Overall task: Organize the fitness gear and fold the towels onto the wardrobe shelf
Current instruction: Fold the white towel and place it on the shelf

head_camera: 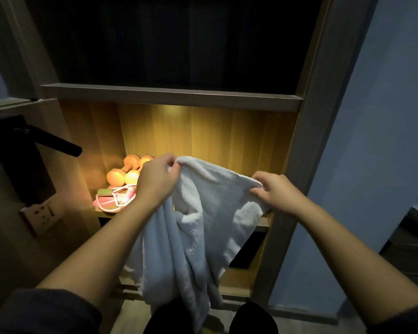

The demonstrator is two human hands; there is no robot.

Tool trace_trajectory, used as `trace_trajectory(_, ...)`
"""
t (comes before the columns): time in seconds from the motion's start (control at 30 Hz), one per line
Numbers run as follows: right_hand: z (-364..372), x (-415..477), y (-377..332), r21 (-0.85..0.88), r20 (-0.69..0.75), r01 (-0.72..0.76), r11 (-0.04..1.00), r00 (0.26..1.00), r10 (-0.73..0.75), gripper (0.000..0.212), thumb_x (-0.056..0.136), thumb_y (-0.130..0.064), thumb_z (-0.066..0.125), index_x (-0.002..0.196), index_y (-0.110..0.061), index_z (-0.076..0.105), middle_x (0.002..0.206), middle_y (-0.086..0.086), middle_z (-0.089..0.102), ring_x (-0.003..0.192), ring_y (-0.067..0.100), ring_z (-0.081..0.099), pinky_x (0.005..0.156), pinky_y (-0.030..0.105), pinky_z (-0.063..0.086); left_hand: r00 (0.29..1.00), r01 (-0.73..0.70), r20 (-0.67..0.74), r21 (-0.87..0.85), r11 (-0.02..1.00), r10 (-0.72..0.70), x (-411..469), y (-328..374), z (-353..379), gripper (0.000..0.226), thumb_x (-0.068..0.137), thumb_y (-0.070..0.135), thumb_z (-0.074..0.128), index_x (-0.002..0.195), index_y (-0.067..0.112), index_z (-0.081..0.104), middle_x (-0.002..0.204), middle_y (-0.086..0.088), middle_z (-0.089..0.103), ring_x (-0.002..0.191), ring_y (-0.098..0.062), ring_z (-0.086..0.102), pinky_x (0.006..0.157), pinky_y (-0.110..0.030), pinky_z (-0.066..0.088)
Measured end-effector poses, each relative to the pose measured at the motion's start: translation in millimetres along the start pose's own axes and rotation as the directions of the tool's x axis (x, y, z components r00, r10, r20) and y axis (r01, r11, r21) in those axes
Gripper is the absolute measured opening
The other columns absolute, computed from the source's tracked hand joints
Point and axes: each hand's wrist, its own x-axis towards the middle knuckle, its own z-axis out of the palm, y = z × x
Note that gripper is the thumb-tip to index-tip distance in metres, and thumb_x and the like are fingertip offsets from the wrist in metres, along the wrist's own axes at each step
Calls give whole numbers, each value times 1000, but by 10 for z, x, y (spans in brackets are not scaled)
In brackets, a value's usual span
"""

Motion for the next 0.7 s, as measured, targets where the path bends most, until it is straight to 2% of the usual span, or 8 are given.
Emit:
trace_trajectory(0.07, 38, -40, -20, 147, -8, 74, 986, 997, -74, 44, 98, -28, 56, 138, -41, 46, 129, -4, 61, 93, 14, 64, 74, 19, 57, 1000, 4, 5, 1, 1000, -4, -4, 19, 25, 20, 96, 25, 55, 94, 13, 70, 89, -6, 70, 87, -26, 59, 73, -35, 44)
trace_trajectory(0.1, 41, -62, -50, 210, -2, 108, 972, 994, -110, 54, 99, -26, 54, 143, -50, 35, 135, -5, 58, 100, 23, 64, 82, 28, 59, 1000, 7, 4, 1, 1000, -7, 10, 20, 24, 19, 96, 25, 55, 93, 13, 70, 88, -5, 69, 87, -26, 58, 72, -35, 43)
trace_trajectory(0.2, 50, -117, -136, 290, 23, 218, 932, 972, -235, 50, 99, -20, 47, 130, -60, 47, 126, -30, 57, 107, 21, 63, 89, 40, 57, 1000, 19, -4, 26, 999, -19, 78, -27, -29, 18, 96, 25, 56, 92, 13, 69, 86, -5, 69, 86, -27, 57, 70, -34, 41)
trace_trajectory(0.3, 30, -141, -199, 221, 164, 199, 955, 957, -238, 36, 91, -24, 44, 109, -49, 62, 113, -18, 67, 100, 2, 63, 87, 31, 55, 999, 28, 15, 59, 998, -29, 102, -91, -85, 18, 95, 25, 56, 92, 14, 70, 87, -5, 69, 85, -28, 58, 69, -35, 42)
trace_trajectory(0.4, 12, -154, -254, 26, 430, 194, 981, 883, -187, 47, 88, -18, 58, 130, -40, 51, 132, -15, 55, 115, 0, 53, 96, 22, 48, 999, 22, 34, 79, 997, -25, 84, -130, -105, 19, 96, 26, 55, 93, 16, 70, 87, -6, 69, 86, -29, 58, 70, -37, 43)
trace_trajectory(0.47, 21, -131, -310, -108, 331, 276, 955, 916, -227, 47, 89, -6, 62, 129, -29, 55, 127, -8, 60, 116, 6, 56, 95, 23, 50, 999, 30, 38, 78, 996, -33, 73, -143, -110, 19, 96, 26, 55, 92, 17, 70, 88, -6, 67, 87, -28, 56, 69, -36, 42)
trace_trajectory(0.6, -10, -102, -468, -182, 15, 328, 927, 943, -331, 26, 92, -10, 59, 108, -27, 69, 107, -4, 61, 101, 15, 52, 86, 41, 50, 998, 4, 65, 25, 1000, -5, 20, -92, -109, 17, 95, 23, 57, 92, 15, 72, 81, -4, 66, 84, -23, 54, 67, -34, 35)
trace_trajectory(0.7, -20, -94, -588, -86, -106, 360, 929, 924, -368, 18, 91, -12, 64, 98, -27, 71, 129, -4, 49, 127, 16, 38, 107, 41, 37, 975, -99, 195, -34, 994, 104, -31, 52, -110, 16, 95, 25, 60, 92, 16, 73, 86, -1, 71, 86, -22, 60, 76, -36, 45)
